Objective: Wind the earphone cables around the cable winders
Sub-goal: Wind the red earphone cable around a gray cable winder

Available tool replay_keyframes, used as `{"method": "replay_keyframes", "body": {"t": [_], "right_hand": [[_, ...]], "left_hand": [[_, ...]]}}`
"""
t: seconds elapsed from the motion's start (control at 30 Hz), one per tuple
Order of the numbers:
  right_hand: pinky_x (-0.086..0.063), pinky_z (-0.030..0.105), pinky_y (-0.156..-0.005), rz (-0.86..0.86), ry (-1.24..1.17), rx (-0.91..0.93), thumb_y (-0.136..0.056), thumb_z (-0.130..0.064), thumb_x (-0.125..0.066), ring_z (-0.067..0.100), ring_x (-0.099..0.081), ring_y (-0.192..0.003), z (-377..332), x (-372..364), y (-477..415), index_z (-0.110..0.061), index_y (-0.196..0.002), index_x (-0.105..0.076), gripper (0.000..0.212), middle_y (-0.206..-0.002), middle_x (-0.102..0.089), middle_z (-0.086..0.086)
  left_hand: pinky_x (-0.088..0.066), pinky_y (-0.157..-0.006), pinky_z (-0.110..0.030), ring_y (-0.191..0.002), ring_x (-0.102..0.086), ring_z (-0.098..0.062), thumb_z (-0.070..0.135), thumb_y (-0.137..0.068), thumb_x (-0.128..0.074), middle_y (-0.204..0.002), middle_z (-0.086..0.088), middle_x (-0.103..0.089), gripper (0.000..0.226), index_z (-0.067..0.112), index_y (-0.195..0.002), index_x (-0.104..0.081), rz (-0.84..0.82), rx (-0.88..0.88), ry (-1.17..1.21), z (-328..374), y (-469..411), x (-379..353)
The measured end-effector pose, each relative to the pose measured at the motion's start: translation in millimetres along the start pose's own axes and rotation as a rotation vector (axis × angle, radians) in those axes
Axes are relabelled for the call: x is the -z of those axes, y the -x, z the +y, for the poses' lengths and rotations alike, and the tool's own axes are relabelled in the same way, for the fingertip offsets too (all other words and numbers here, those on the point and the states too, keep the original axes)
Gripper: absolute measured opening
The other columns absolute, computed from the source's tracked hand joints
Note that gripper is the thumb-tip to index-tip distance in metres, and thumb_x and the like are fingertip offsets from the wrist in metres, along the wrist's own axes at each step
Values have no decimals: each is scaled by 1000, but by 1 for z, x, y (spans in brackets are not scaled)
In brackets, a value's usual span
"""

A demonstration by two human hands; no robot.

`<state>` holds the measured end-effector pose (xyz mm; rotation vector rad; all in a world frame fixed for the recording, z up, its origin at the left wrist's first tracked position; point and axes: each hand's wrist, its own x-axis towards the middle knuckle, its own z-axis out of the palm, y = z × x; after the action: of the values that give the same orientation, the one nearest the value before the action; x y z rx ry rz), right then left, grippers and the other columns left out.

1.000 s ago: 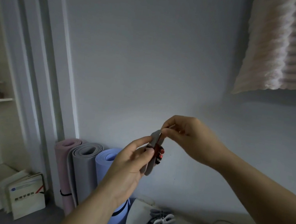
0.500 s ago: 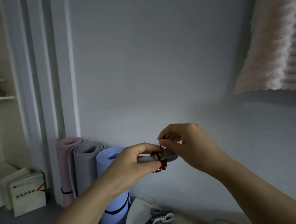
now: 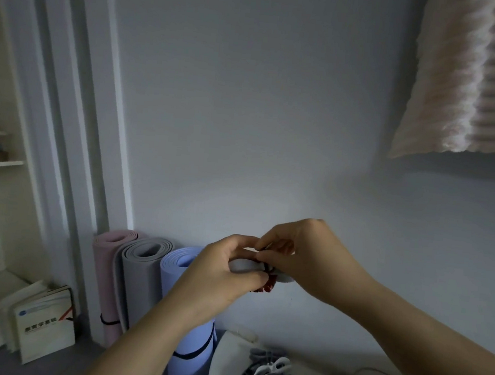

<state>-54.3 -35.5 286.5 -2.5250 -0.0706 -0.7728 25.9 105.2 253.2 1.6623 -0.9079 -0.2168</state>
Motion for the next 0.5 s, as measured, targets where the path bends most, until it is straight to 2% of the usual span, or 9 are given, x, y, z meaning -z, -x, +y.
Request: {"method": "replay_keyframes", "body": {"t": [0.17,0.23,0.37,0.5], "right_hand": [[-46,12,-81,-115,-45,49,-88,-15,-64,-2,-60,-88,0,5,9,-23,-106,-73,22,-95,-73,-7],[-46,13,-82,-158,-3,82,-87,-13,-66,-2,-59,-89,0,7,10,-25,-110,-71,26,-96,-72,-7],[-48,23,-79,-166,44,149,-86,-12,-68,8,-62,-87,5,8,8,-22,-106,-73,23,-95,-73,-4],[-46,22,-80,-153,90,206,-83,-15,-71,6,-59,-90,9,7,6,-18,-103,-74,20,-98,-72,-4]], "left_hand": [[-58,-78,-26,-82,-72,-23,-2,-83,-66,-82,-7,-75,20,14,-96,-70,25,-7,18,-5,1,5],[-58,-79,-27,-83,-72,-23,0,-84,-67,-83,-7,-76,20,14,-98,-71,31,-9,31,-7,1,5],[-56,-80,-20,-84,-72,-13,6,-84,-69,-85,4,-76,22,22,-99,-72,77,-23,27,-12,0,3],[-53,-70,-15,-76,-72,-12,1,-84,-68,-80,2,-76,24,22,-95,-71,97,-54,35,-12,0,0]]}}
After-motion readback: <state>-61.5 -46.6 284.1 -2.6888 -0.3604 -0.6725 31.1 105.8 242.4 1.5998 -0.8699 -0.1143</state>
